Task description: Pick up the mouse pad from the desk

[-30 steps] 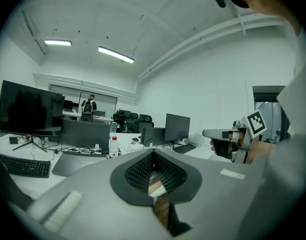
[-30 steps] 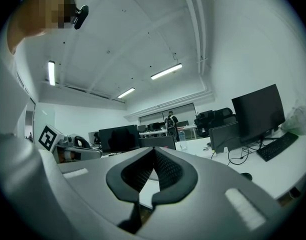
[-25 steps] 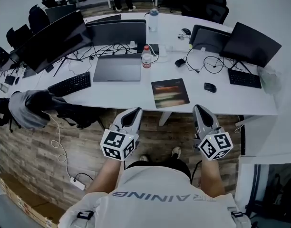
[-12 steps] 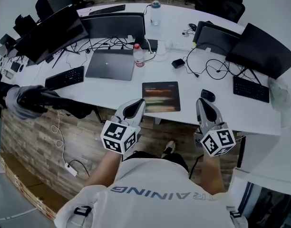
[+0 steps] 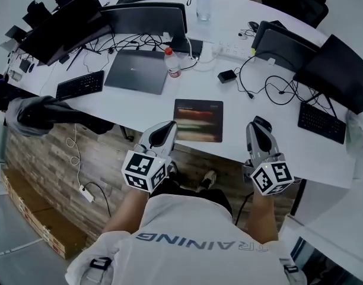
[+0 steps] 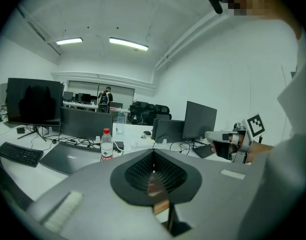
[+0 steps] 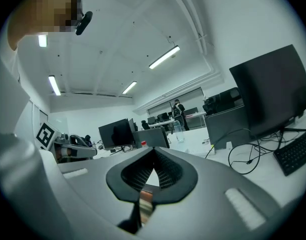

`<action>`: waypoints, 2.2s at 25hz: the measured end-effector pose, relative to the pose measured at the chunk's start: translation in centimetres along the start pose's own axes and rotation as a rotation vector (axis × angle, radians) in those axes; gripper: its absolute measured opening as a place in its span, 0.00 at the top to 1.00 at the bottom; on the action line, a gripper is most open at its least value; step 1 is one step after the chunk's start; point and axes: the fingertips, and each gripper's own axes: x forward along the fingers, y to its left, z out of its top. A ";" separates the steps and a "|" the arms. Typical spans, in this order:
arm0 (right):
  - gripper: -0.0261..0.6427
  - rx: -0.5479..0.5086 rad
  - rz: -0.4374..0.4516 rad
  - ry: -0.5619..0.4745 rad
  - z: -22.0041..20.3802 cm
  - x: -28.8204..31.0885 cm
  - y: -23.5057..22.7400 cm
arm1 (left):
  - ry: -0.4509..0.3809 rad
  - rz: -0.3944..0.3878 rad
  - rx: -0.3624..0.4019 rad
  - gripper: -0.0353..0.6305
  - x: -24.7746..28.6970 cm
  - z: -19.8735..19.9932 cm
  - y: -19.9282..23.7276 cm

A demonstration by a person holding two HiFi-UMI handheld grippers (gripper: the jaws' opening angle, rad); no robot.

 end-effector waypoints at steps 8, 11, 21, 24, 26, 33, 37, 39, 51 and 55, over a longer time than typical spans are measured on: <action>0.94 -0.027 -0.013 0.063 -1.3 3.7 2.1 | 0.028 0.010 -0.007 0.94 1.5 -2.0 5.4; 0.94 -0.009 -0.026 0.086 -2.0 4.4 2.5 | 0.068 -0.007 -0.014 0.94 2.0 -3.7 6.2; 0.94 0.024 -0.044 0.156 -4.4 5.9 2.7 | 0.370 -0.095 0.030 0.74 5.4 -13.0 7.0; 0.94 0.029 -0.042 0.165 -4.8 6.1 2.6 | 0.474 -0.109 0.059 0.62 6.7 -16.3 6.8; 0.94 0.030 -0.039 0.172 -5.1 6.0 2.5 | 0.538 -0.116 0.075 0.57 7.6 -18.6 6.6; 0.94 0.056 -0.044 0.183 -5.5 5.4 1.7 | 0.737 -0.105 0.192 0.47 10.3 -26.1 6.5; 0.94 0.067 -0.061 0.175 -5.3 4.6 0.6 | 0.777 -0.094 0.208 0.44 10.7 -27.6 6.6; 0.94 0.090 -0.064 0.173 -5.4 4.3 0.1 | 0.777 -0.090 0.204 0.45 10.8 -27.6 6.5; 0.94 0.159 -0.039 0.180 -6.5 4.2 -0.3 | 0.819 -0.071 0.203 0.57 10.8 -28.1 6.1; 0.94 0.170 -0.034 0.176 -6.6 4.3 0.0 | 0.842 -0.084 0.184 0.72 10.5 -28.4 5.1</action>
